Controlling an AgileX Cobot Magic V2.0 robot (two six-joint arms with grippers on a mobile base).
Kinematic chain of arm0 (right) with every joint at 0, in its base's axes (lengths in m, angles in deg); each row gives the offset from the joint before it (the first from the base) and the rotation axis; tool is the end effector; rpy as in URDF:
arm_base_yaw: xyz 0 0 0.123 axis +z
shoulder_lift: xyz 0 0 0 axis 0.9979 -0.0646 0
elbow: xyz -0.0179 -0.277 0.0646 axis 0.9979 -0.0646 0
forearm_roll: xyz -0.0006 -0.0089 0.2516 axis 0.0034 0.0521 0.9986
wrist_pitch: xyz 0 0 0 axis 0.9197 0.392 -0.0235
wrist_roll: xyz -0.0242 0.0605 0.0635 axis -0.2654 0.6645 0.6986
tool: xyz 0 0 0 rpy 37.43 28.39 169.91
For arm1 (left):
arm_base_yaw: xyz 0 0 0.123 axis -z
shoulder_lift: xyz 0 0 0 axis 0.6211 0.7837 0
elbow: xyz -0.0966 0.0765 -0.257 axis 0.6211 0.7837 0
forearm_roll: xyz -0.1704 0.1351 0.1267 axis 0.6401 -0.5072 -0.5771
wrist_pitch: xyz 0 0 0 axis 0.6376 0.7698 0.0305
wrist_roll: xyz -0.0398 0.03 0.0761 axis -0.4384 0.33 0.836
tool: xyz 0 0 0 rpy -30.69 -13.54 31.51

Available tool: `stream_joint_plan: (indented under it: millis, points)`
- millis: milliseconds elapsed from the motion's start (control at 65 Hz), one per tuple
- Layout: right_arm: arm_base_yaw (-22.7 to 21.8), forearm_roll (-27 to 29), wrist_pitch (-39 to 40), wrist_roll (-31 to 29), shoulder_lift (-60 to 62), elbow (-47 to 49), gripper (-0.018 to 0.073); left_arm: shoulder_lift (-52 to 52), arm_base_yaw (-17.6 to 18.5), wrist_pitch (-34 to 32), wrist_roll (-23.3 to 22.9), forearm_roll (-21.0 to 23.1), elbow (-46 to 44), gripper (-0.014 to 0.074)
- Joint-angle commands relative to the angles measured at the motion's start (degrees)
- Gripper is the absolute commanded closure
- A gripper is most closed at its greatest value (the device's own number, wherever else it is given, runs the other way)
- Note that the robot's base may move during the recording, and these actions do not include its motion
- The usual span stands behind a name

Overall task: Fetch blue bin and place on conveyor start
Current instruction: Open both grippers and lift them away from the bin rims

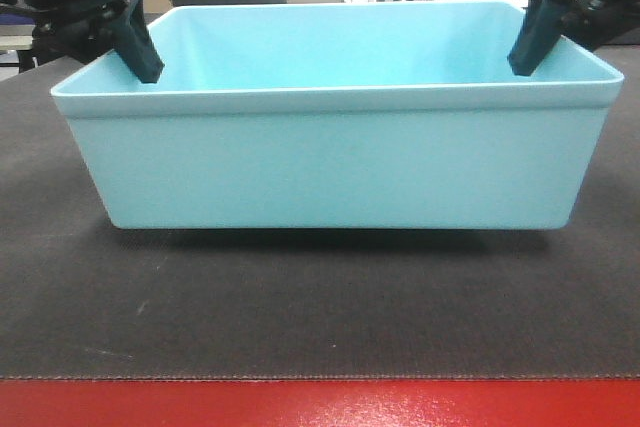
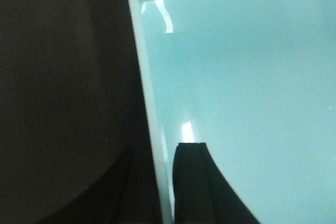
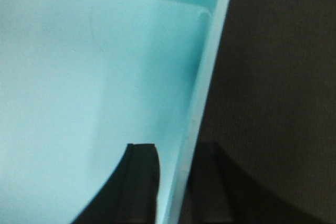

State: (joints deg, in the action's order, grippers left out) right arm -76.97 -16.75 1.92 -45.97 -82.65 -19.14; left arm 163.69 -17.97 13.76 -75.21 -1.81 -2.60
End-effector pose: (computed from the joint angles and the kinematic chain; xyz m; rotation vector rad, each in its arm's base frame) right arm 0.3219 0.0635 0.2894 -0.0726 2.5488 0.2655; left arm 0.3273 -0.1222 0.2835 0.2800 2.4677 -0.2132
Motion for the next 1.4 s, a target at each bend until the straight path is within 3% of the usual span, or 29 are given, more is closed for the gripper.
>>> stream_joint_plan:
  millis: [0,108,138,323,430,523,738,784,892,1215,1384]
  points:
    - [0.0,-0.2,1.0,-1.0,0.6,0.3,0.0246,-0.4,-0.1,-0.8,0.5,0.8,-0.4,0.033]
    - [0.0,-0.2,0.6,-1.0,0.7,0.4,-0.0013,-0.4,-0.1,1.2,0.5,0.8,-1.9,0.0024]
    - [0.0,-0.2,0.6,-1.0,0.8,0.6,-0.0015,-0.4,-0.1,2.2,0.5,0.8,-2.4,-0.0034]
    - [-0.7,-0.5,0.5,-1.0,3.6,3.2,0.0038,-2.6,-0.1,8.1,0.5,-1.0,-7.8,0.0103]
    - [-2.5,-0.5,0.6,-1.0,6.7,3.9,0.0125,-5.7,-0.4,9.0,0.5,-2.8,-8.8,0.0197]
    - [-5.4,-1.1,-0.2,-1.0,9.8,3.9,0.0246,-9.0,-2.1,9.3,0.5,-3.2,-8.7,0.0327]
    - [-12.6,-3.8,-0.5,-1.0,14.9,-0.4,0.0662,-15.1,-10.1,8.7,1.2,-3.8,-3.7,0.0709]
    - [-13.3,-5.5,-0.2,-1.0,15.6,-2.5,0.0727,-15.9,-11.6,8.5,1.5,-3.8,-2.0,0.0707]
    - [-13.7,-7.2,1.5,-1.0,17.2,-7.9,0.072,-18.1,-14.0,6.1,2.7,-3.8,3.5,0.0707]
    - [-13.7,-7.2,10.1,-1.0,26.2,-25.5,0.072,-31.4,-14.1,-10.5,2.7,-3.6,28.1,0.0707]
    - [-13.7,-7.6,14.2,-1.0,37.4,-32.1,0.072,-41.9,-14.1,-13.0,2.7,-3.6,36.0,0.0707]
